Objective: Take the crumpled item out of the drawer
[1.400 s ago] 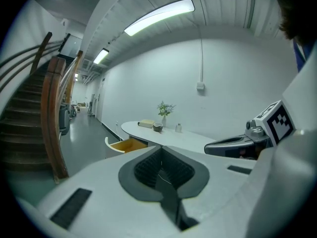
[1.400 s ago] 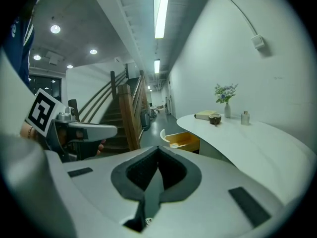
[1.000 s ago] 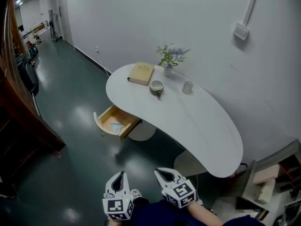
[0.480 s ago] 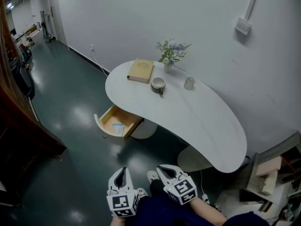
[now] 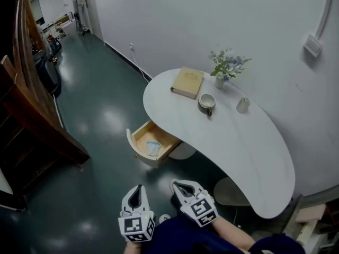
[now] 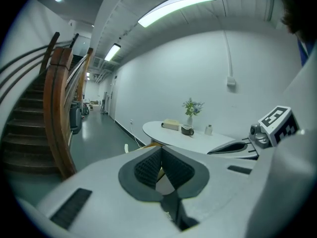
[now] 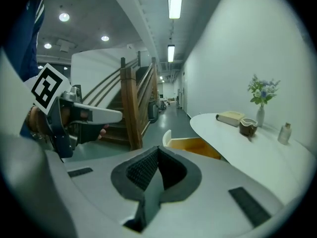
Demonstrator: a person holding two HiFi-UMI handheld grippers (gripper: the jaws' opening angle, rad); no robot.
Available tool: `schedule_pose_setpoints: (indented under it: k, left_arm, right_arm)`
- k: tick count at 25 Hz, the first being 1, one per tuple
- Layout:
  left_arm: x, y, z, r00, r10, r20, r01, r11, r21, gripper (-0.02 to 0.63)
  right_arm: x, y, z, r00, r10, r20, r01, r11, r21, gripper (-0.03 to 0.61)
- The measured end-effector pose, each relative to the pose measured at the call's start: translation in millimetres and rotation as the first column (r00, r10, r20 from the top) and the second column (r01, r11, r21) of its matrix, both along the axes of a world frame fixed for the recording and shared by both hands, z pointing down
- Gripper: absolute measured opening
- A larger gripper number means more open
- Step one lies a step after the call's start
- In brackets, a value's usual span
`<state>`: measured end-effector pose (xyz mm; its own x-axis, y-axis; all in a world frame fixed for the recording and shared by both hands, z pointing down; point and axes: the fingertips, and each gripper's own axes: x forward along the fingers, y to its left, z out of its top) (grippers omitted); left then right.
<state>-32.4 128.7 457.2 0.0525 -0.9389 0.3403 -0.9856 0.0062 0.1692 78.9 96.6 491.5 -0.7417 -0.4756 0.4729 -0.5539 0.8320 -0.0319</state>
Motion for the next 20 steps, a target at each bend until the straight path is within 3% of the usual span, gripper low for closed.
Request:
schedule_pose_setpoints:
  k: [8,14,20]
  left_arm:
    - [-2.3,-79.4,4.7,0.998,-0.055,0.023,0.056,0.997,-0.05,0.005]
    - [-8.8,-136.0,8.7,0.991,-0.124,0.052,0.128,0.99,-0.066,0.005]
    - [-19.7,-177.0,14.0,0.98,-0.188,0.07,0.193,0.978,-0.083,0.005]
  right_arm:
    - [-28.2,-88.4,2.5,0.993,-0.114,0.036,0.115,0.992,-0.043,0.008]
    - [-32.2,-150.9,0.7,0.986,-0.157,0.056,0.16,0.986,-0.048,0.008]
    - [-34.0,-197.4,5.4,0.975,-0.183,0.129,0.199,0.973,-0.12,0.008]
